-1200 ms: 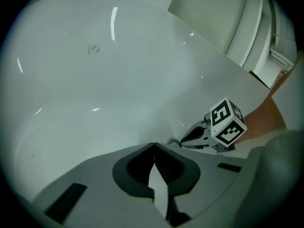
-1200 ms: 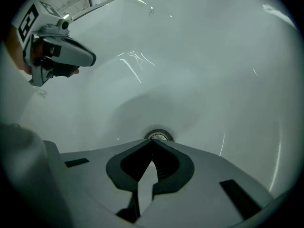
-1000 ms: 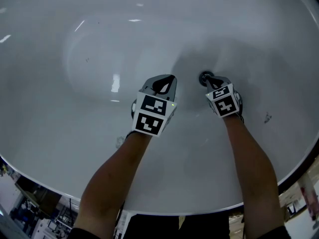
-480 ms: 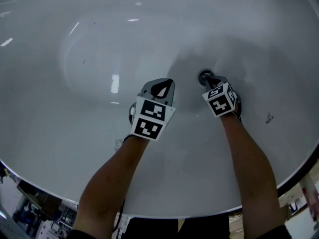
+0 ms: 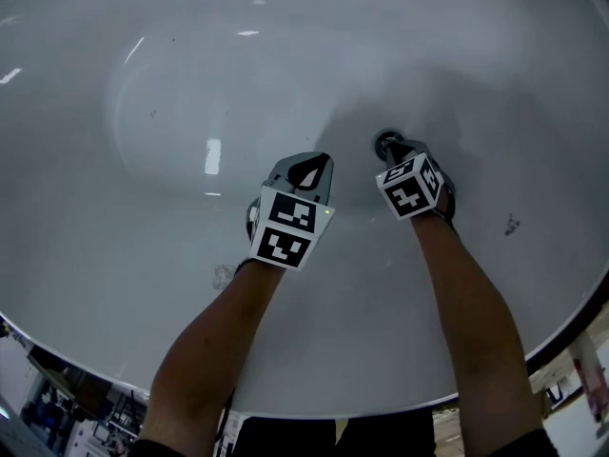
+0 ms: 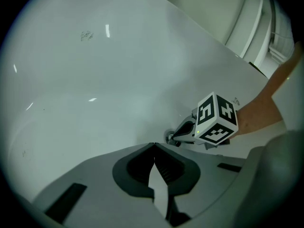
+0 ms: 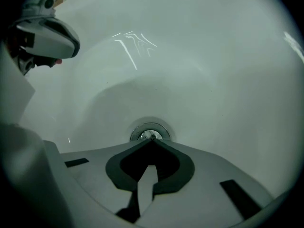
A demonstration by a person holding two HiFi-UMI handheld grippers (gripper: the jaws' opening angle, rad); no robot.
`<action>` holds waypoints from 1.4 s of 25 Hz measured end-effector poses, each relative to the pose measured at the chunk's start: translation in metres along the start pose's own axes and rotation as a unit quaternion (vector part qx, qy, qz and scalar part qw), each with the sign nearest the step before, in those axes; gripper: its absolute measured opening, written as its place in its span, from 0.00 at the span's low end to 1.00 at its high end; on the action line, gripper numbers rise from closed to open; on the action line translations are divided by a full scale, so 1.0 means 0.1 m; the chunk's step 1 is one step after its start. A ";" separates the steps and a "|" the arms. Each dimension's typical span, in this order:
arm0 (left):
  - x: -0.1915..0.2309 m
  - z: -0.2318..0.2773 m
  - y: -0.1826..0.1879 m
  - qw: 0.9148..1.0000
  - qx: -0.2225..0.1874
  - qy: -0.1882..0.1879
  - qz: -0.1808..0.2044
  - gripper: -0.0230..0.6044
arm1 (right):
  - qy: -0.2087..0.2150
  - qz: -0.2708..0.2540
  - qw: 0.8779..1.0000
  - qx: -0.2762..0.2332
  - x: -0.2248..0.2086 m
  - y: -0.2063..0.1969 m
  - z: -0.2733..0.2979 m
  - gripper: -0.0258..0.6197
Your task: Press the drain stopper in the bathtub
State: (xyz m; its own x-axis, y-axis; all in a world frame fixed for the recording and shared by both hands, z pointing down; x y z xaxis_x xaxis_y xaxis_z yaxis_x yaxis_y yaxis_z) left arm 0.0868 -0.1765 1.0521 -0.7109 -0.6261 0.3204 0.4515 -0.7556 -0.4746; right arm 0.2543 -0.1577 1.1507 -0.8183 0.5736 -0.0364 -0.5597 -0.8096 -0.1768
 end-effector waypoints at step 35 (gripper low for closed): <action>-1.54 -4.55 1.54 0.986 -0.141 0.027 -0.084 0.06 | 0.007 0.107 0.963 -0.247 1.10 0.63 -5.46 0.06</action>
State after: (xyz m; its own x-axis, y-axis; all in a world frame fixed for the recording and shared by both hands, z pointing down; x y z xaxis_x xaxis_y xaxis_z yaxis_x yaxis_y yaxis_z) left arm 0.0207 -0.1082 0.5569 -0.7937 -0.4805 0.3730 0.1635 -0.7592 -0.6301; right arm 0.2007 -0.0781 0.5989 -0.9037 0.4057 -0.1370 -0.2455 -0.7529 -0.6107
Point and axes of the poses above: the fingertips, and each gripper's own axes: z forward along the fingers, x to its left, y out of its top, the point moved 6 cm from there along -z, backward along the fingers
